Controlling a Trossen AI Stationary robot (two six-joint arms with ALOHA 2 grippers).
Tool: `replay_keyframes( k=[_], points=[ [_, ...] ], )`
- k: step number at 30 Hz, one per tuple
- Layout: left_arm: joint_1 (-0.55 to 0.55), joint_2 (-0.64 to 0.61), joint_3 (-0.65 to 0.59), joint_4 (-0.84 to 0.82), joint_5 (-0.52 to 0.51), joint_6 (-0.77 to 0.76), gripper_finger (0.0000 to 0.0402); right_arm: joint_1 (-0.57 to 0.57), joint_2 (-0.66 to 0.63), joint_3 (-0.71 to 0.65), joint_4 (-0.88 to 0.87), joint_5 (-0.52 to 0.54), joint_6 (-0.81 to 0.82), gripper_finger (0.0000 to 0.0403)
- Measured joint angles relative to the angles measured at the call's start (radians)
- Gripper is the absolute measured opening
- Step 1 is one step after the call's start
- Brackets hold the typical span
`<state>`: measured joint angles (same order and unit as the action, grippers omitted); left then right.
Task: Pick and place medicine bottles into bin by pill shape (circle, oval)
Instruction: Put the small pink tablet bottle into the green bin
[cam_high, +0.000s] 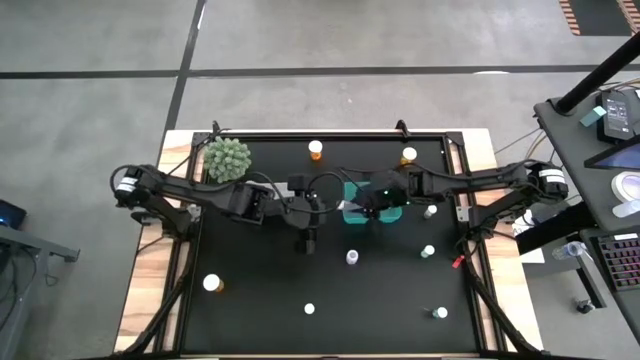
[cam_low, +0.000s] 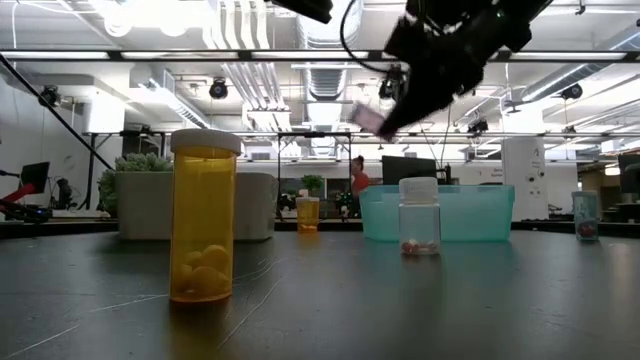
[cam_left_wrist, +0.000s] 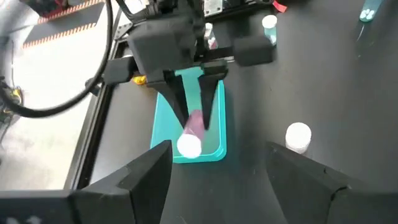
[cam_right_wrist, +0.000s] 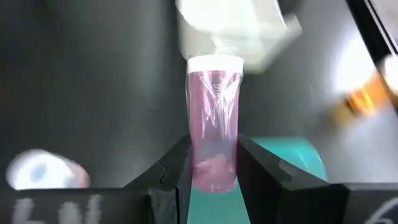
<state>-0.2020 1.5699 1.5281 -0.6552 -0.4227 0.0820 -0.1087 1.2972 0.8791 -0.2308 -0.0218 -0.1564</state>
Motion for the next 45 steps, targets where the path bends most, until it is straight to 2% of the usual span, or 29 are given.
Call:
replay_keyframes(
  k=[3, 9, 16, 23, 32, 39, 45],
  points=[
    [0.000, -0.002, -0.002, 0.001, -0.003, 0.012, 0.0235, -0.028, 0.000, 0.000, -0.125, 0.051, 0.023, 0.0099],
    [-0.002, 0.000, -0.009, 0.003, -0.003, 0.005, 0.0235, -0.124, 0.000, 0.000, -0.265, 0.055, 0.033, 0.0100],
    [-0.004, 0.002, -0.031, -0.007, -0.002, -0.030, 0.0235, -0.226, 0.000, 0.000, -0.313, 0.048, 0.015, 0.0100],
    [-0.015, 0.002, -0.056, -0.021, -0.002, -0.075, 0.0235, -0.237, 0.019, 0.000, -0.302, -0.004, -0.026, 0.0100],
    [-0.021, 0.001, -0.065, -0.016, -0.002, -0.077, 0.0235, -0.237, 0.170, 0.047, -0.232, -0.006, -0.099, 0.0100],
    [-0.026, -0.007, -0.065, -0.019, -0.002, -0.103, 0.0235, -0.237, 0.317, 0.177, -0.319, -0.006, -0.148, 0.0100],
    [-0.042, -0.014, -0.065, -0.019, -0.002, -0.104, 0.0235, -0.237, 0.389, 0.244, -0.351, -0.006, -0.160, 0.0102]
  ],
)
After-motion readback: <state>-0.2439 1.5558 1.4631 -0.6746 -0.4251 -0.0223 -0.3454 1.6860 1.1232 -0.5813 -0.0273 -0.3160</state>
